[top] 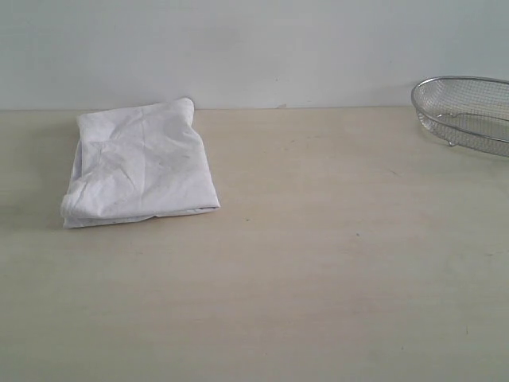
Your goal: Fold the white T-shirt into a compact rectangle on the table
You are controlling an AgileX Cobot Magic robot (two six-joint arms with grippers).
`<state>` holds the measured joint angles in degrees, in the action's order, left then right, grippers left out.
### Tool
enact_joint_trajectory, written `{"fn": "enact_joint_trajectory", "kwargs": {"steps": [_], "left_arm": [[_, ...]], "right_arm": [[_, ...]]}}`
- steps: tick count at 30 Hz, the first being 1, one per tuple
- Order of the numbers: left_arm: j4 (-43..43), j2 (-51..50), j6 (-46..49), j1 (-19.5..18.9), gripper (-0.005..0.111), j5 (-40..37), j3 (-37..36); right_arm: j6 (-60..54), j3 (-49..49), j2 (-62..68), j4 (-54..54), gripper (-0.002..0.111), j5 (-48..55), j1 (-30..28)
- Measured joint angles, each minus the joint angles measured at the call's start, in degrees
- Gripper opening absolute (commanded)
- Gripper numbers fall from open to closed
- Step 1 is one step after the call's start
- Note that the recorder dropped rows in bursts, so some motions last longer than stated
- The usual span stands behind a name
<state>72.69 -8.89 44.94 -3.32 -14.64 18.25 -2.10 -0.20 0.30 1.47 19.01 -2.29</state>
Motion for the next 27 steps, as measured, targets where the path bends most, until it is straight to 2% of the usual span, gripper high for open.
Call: {"fn": "enact_joint_trajectory", "kwargs": {"steps": [4,6,9,13,16,20,27], "left_arm": [[-11.17,3.18,-9.28,0.0,0.005,-9.27,-1.02],[-17.85,4.62,-11.17,0.0,0.005,-10.64,-2.4],[-28.96,6.94,-15.16,0.0,0.005,-9.94,-5.43],[-45.32,8.51,-25.83,0.0,0.005,-5.42,-10.34],[-53.98,8.7,-33.06,0.0,0.005,-2.2,-13.01],[-60.08,8.7,-36.4,-0.05,0.005,-0.54,-14.92],[-62.59,8.7,-36.88,-0.05,0.005,1.78,-18.0]], "right_arm": [[0.0,0.0,0.0,0.0,0.0,0.0,0.0],[0.0,0.0,0.0,0.0,0.0,0.0,0.0],[0.0,0.0,0.0,0.0,0.0,0.0,0.0],[0.0,0.0,0.0,0.0,0.0,0.0,0.0],[0.0,0.0,0.0,0.0,0.0,0.0,0.0],[0.0,0.0,0.0,0.25,0.0,0.0,0.0],[0.0,0.0,0.0,0.38,0.0,0.0,0.0]]}}
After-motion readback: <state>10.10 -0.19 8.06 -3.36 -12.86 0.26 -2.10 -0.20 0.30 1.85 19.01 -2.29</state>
